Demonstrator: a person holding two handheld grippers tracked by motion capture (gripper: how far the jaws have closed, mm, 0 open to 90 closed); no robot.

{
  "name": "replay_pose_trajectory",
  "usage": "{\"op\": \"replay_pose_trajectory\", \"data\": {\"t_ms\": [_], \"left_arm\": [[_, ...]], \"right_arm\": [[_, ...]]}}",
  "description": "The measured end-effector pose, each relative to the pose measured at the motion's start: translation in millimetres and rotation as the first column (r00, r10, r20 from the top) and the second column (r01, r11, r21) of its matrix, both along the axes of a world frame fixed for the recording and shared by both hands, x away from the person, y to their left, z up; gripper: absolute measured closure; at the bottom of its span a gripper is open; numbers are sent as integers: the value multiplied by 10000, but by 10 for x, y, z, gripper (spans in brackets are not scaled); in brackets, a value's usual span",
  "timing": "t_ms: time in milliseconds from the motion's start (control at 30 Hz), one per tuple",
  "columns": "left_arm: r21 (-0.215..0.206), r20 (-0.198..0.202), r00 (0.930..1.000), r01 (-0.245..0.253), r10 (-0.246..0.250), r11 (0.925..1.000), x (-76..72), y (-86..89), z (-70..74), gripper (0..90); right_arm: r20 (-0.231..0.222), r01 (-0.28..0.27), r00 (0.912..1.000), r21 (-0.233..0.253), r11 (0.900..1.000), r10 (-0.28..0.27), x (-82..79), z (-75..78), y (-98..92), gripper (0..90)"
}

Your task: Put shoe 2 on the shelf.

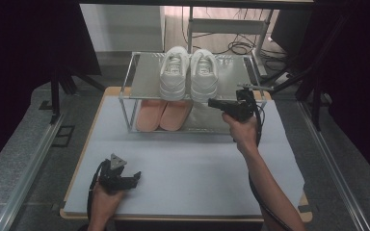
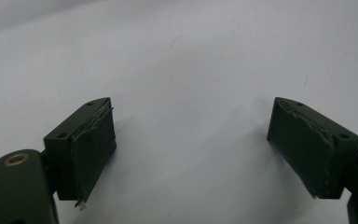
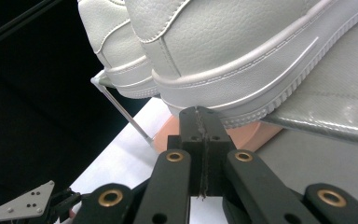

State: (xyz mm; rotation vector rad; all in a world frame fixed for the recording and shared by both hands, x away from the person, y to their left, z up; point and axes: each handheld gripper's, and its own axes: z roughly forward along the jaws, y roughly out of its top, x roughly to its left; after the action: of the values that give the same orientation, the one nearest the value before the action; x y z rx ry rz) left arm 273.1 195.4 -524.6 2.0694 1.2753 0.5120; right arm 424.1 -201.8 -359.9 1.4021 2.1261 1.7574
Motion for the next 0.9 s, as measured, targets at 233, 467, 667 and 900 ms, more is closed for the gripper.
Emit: {"op": "replay_pose_trajectory", "data": {"t_ms": [233, 467, 667, 900], "left_arm": [[0, 3, 10000, -2, 2, 10000, 0, -1, 0, 150], [-2, 3, 10000, 0, 0, 10000, 0, -1, 0, 150], [-10, 1, 10000, -3, 3, 10000, 1, -1, 0, 150], [-14, -10, 10000, -1, 1, 10000, 2, 0, 0, 150]], "right_arm": [[-28, -47, 10000, 47, 10000, 47, 39, -9, 52, 897], [-69, -92, 9999, 123, 9999, 93, 82, -14, 90, 897], [-63, -65, 10000, 172, 9998, 67, 96, -10, 91, 897], [-119, -64, 9999, 222, 9997, 66, 102, -13, 108, 897]]}}
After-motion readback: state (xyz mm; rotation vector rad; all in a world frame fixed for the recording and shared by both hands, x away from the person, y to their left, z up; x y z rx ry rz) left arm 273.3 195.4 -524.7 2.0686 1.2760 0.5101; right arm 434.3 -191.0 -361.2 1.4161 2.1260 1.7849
